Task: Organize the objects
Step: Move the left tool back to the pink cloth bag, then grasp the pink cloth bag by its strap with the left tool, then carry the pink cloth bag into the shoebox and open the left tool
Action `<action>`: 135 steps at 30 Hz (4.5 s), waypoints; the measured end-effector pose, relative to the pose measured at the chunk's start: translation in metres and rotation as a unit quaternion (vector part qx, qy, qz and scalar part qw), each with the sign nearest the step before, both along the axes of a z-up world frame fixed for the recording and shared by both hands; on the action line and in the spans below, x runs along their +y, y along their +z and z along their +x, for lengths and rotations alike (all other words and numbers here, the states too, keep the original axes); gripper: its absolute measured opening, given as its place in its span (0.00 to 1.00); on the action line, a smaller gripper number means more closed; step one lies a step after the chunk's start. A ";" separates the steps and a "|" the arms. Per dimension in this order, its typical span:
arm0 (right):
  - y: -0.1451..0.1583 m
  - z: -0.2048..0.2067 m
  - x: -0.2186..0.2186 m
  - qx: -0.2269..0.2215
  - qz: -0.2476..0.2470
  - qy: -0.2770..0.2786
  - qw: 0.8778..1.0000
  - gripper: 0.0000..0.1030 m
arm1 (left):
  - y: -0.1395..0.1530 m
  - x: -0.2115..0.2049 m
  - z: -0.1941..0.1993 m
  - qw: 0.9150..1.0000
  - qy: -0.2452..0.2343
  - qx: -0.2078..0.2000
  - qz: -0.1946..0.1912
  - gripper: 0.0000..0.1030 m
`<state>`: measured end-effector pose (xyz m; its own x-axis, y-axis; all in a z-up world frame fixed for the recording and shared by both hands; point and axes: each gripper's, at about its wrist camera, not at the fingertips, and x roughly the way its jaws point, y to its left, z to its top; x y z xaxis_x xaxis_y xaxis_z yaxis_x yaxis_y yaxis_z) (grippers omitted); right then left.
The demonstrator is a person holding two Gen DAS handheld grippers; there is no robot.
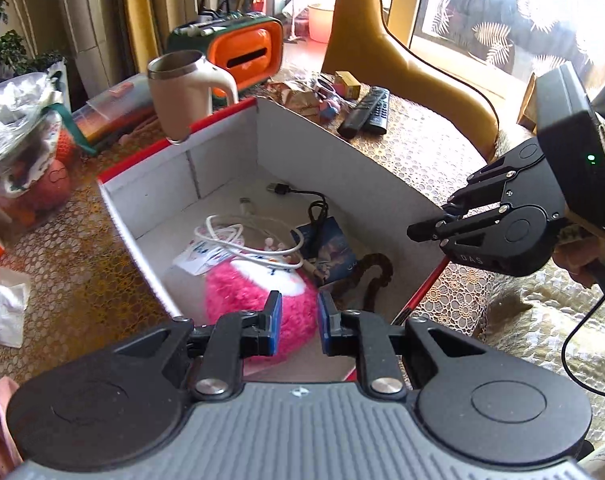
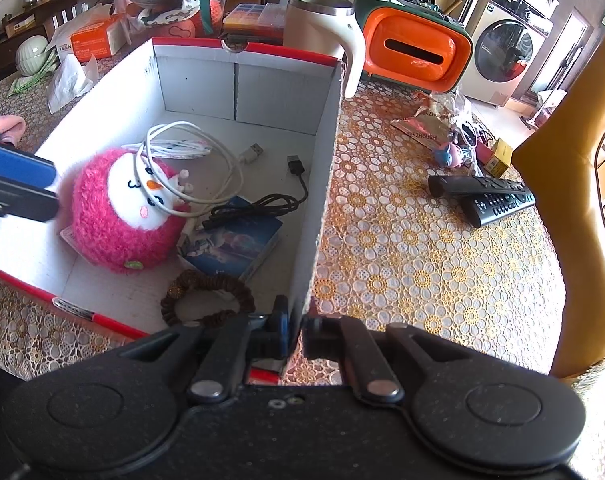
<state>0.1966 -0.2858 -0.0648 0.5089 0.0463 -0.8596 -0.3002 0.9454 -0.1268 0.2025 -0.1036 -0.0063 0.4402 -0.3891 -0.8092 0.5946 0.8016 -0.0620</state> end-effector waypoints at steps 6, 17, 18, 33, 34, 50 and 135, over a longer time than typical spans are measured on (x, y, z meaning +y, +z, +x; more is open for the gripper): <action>0.000 0.001 0.001 0.002 -0.003 0.002 1.000 0.06 | 0.015 0.037 -0.017 1.000 0.026 -0.016 -0.002 0.23; 0.000 0.002 0.003 0.006 -0.012 0.004 1.000 0.06 | 0.034 0.122 -0.044 0.994 0.103 -0.046 -0.001 0.68; 0.000 0.002 0.003 0.007 -0.013 0.004 1.000 0.06 | 0.034 0.130 -0.046 0.993 0.112 -0.046 -0.001 0.70; 0.000 0.003 0.005 0.014 -0.019 0.005 1.000 0.06 | 0.020 0.251 -0.063 0.972 0.231 -0.042 0.022 0.98; 0.000 0.003 0.006 0.015 -0.020 0.005 1.000 0.06 | 0.017 0.257 -0.063 0.969 0.240 -0.043 0.022 1.00; 0.000 0.003 0.008 0.017 -0.027 0.003 0.999 0.07 | -0.058 0.330 -0.015 0.948 0.315 0.032 0.035 1.00; -0.001 0.005 0.005 0.014 -0.008 0.003 1.000 0.07 | 0.101 0.086 0.014 0.989 0.115 -0.063 -0.067 0.13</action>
